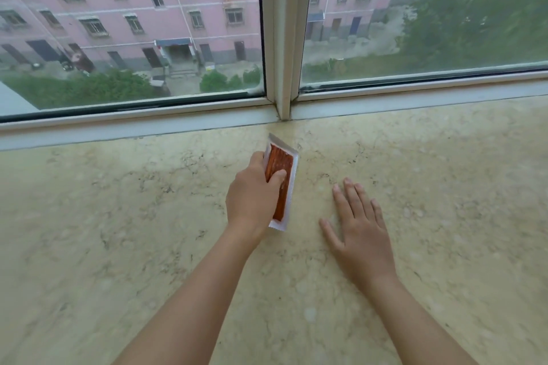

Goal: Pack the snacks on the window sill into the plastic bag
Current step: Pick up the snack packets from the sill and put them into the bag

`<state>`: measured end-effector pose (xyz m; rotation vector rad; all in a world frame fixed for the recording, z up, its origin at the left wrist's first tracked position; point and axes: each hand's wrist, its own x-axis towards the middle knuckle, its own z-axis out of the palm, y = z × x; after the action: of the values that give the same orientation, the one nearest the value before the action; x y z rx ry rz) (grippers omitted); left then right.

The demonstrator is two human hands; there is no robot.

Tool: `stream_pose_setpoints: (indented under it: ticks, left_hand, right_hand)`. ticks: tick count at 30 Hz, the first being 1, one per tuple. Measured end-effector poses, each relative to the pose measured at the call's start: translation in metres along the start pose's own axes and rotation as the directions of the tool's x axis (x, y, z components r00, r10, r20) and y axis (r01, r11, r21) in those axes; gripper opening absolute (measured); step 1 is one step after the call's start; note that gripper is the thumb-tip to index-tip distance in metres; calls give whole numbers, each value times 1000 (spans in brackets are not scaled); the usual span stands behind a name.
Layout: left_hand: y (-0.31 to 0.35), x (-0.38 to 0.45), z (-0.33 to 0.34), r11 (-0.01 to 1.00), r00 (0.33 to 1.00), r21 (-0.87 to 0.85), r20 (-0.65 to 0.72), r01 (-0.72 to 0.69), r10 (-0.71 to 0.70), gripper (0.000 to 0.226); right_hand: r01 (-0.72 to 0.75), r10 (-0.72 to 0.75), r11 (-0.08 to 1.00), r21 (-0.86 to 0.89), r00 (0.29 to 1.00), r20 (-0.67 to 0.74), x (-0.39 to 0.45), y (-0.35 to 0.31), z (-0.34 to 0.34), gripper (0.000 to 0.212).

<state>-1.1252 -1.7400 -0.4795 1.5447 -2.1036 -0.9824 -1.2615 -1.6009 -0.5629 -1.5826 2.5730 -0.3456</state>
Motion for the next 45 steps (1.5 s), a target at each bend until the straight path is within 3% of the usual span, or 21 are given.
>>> stream_pose_setpoints:
  ticks: [3, 4, 6, 7, 9, 11, 12, 13, 15, 18, 22, 27, 34, 45]
  left_hand:
    - [-15, -41, -22, 986, 997, -153, 39, 70, -65, 14]
    - [-19, -55, -29, 977, 996, -195, 48, 88, -80, 13]
    - [-25, -84, -44, 971, 993, -210, 45, 112, -105, 12]
    - [-26, -98, -52, 974, 993, -193, 35, 118, -114, 12]
    - [-24, -124, -68, 969, 992, -211, 17, 125, -124, 13]
    - [-15, -152, -90, 943, 992, -309, 13, 125, -127, 12]
    - [-10, -168, -102, 930, 992, -348, 9, 119, -123, 12]
    - [-4, -183, -116, 922, 993, -371, 4, 111, -118, 12]
    - [4, -216, -145, 921, 995, -378, -11, 91, -102, 13]
    - [9, -262, -195, 944, 998, -326, -20, 54, -65, 15]
    - [2, -318, -280, 990, 995, -138, -101, 13, -27, 24]
    - [-30, -391, -371, 991, 972, 91, -221, 101, -78, 21]
    - [-74, -501, -450, 967, 895, 118, -417, 228, -160, 25]
    - [-132, -579, -540, 934, 845, 141, -487, 327, -222, 33]
  right_hand:
    - [11, -11, 1000, -26, 1000, -3, -8, -11, -6, 64]
    - [24, -23, 999, 35, 999, -37, -15, -22, -11, 60]
    - [18, 22, 941, 337, 993, -114, -37, -58, -32, 50]
    - [-21, 92, 839, 544, 990, -104, -50, -80, -46, 48]
    - [-180, 194, 481, 858, 976, 96, -77, -125, -79, 57]
    - [-360, 158, 118, 925, 927, 340, -103, -159, -108, 61]
    - [-418, 116, 25, 908, 904, 413, -117, -170, -122, 56]
    - [-443, 80, 2, 896, 894, 442, -130, -180, -138, 49]
    - [-431, 50, 30, 902, 902, 429, -156, -197, -171, 37]
    - [-386, 28, 84, 919, 922, 385, -195, -221, -221, 36]
    - [-334, 10, 238, 912, 940, 342, -246, -255, -280, 38]
    - [-278, -88, 369, 887, 940, 331, -298, -295, -329, 46]
    - [-113, -363, 420, 900, 888, 281, -368, -361, -366, 43]
    - [-64, -483, 424, 903, 828, 285, -433, -492, -362, 43]
